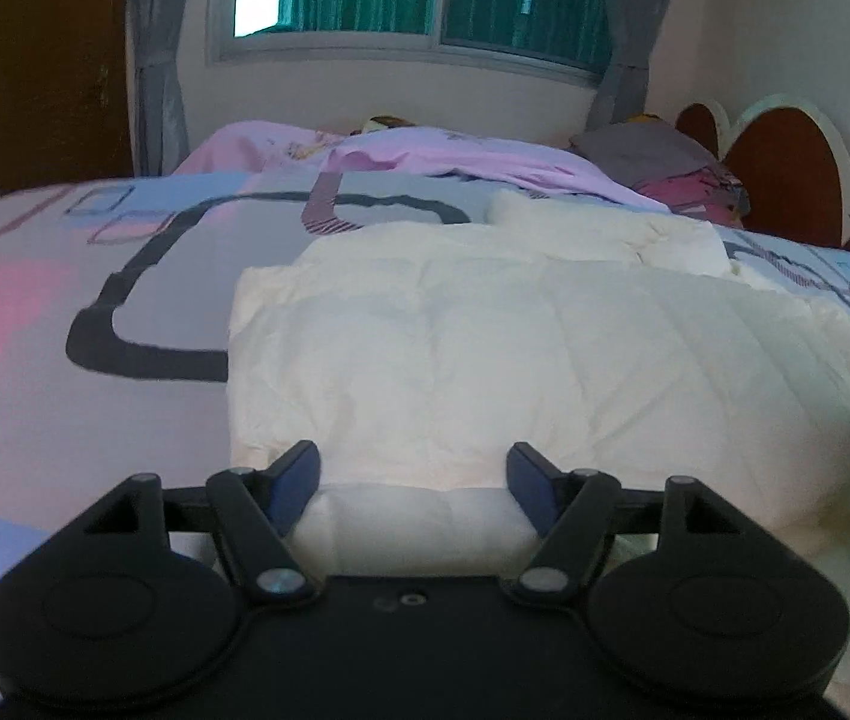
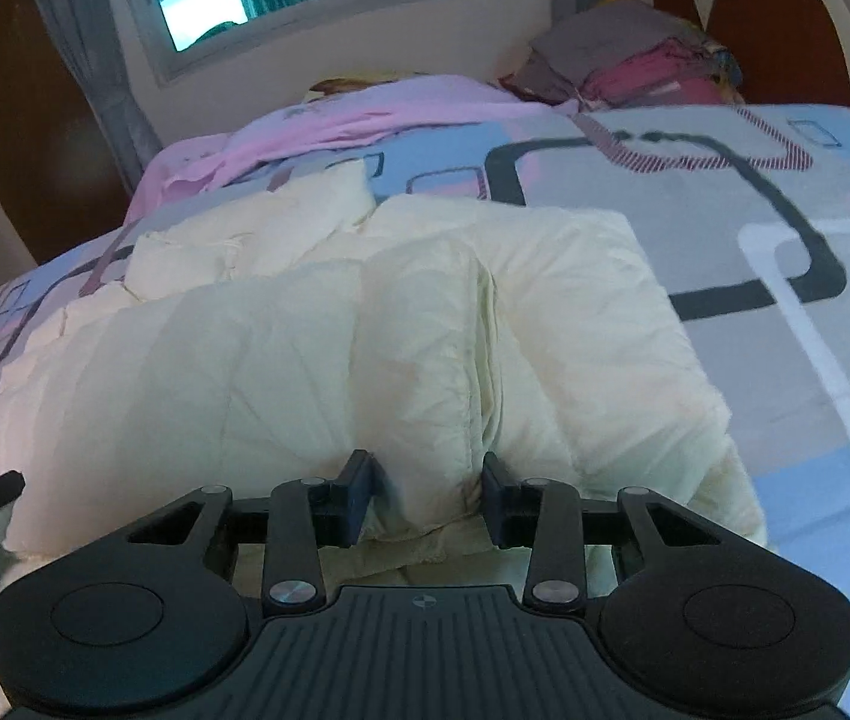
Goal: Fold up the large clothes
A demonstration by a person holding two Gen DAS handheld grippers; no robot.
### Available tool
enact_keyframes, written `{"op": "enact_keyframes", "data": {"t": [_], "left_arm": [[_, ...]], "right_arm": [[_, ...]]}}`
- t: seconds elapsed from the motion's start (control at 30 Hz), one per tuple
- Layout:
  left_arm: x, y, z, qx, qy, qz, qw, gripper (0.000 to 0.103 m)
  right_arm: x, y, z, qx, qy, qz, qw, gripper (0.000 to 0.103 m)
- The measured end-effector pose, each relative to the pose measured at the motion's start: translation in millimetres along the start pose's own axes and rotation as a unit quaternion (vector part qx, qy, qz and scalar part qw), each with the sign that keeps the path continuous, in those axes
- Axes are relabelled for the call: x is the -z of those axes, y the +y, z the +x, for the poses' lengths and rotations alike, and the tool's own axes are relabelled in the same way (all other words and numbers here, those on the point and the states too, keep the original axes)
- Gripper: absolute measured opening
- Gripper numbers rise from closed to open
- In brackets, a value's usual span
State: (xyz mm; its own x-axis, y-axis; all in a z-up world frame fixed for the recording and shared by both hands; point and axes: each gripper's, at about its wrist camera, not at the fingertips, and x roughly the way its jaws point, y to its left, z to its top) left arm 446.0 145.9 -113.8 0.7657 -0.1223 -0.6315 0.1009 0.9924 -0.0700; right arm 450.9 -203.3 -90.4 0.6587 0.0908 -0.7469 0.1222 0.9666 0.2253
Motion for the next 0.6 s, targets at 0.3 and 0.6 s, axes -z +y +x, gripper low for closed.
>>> {"op": "enact_keyframes", "data": {"t": [0.3,0.6], "left_arm": [[10.4,-7.0,-44.3,-0.075,-0.026,0.03,0.9964,0.103],[47.3,-16.8,-109.0,-0.105,-0.016,0.027,0.994,0.103]], "right_arm": [[8.9,-9.1,-58.2,0.001,-0.07,-0.015,0.997,0.086],[59.9,-54.0,-121.1,-0.009,-0.049,-0.001,0.999,0.086]]}}
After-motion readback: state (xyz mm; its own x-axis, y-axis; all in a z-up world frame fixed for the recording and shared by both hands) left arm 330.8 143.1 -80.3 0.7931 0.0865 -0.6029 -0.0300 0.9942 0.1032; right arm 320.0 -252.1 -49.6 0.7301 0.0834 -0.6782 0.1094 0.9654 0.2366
